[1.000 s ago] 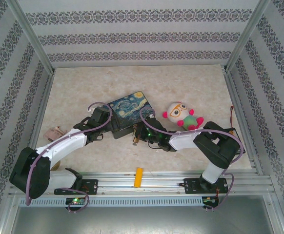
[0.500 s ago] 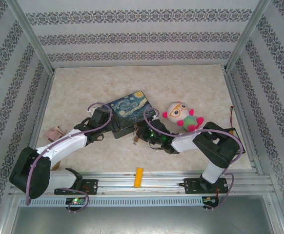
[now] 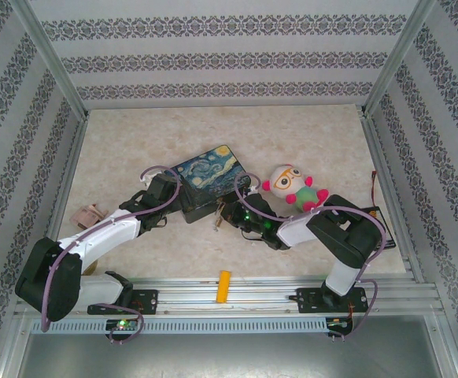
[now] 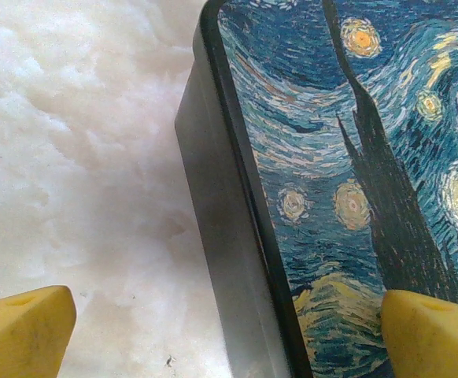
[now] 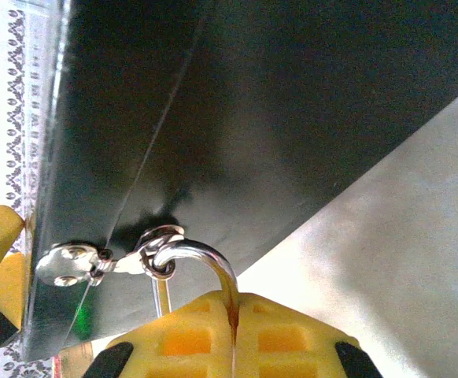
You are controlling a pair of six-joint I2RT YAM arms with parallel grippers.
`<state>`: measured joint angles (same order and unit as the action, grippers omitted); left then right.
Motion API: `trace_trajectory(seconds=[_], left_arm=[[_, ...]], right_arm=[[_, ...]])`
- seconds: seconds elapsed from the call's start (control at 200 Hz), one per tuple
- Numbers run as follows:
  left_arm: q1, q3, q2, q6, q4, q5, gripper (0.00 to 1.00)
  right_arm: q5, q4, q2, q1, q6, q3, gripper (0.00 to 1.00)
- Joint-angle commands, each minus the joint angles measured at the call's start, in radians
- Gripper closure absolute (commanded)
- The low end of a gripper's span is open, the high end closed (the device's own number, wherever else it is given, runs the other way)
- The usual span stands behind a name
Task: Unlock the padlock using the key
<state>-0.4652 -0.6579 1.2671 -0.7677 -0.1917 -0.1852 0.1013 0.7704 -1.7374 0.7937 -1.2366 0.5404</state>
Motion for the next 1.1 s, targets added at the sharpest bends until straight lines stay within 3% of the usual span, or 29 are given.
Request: trace_trajectory(seconds=[0.0, 0.16, 0.585, 0.79, 0.944, 1.094], left_arm=[[0.0, 0.03, -0.005, -0.006, -0.052, -0.054, 0.03], [0.0, 0.03, 0.0, -0.008, -0.048, -0.054, 0.09], [0.0, 0.024, -0.01, 0.0, -0.053, -0.041, 0.14], [-0.033, -0.039, -0.094, 0.021, -0.131, -0.076, 0.0], [-0.087, -0.063, -0.136, 0.016, -0.123, -0.106, 0.01], [-0.181, -0.107, -0.071, 0.028, -0.138, -0.154, 0.01]], right_arm=[[-0.07, 0.071, 0.008, -0.025, -0.03, -0.032, 1.0], [-0.078, 0.09, 0.011, -0.036, -0.045, -0.041, 1.0], [-0.117, 0.291, -0.069, -0.034, -0.104, -0.07, 1.0], [-0.113, 0.306, -0.099, -0.022, -0.116, -0.054, 1.0], [-0.114, 0.306, -0.11, -0.013, -0.12, -0.047, 1.0], [-0.119, 0.327, -0.125, -0.01, -0.132, -0.054, 1.0]])
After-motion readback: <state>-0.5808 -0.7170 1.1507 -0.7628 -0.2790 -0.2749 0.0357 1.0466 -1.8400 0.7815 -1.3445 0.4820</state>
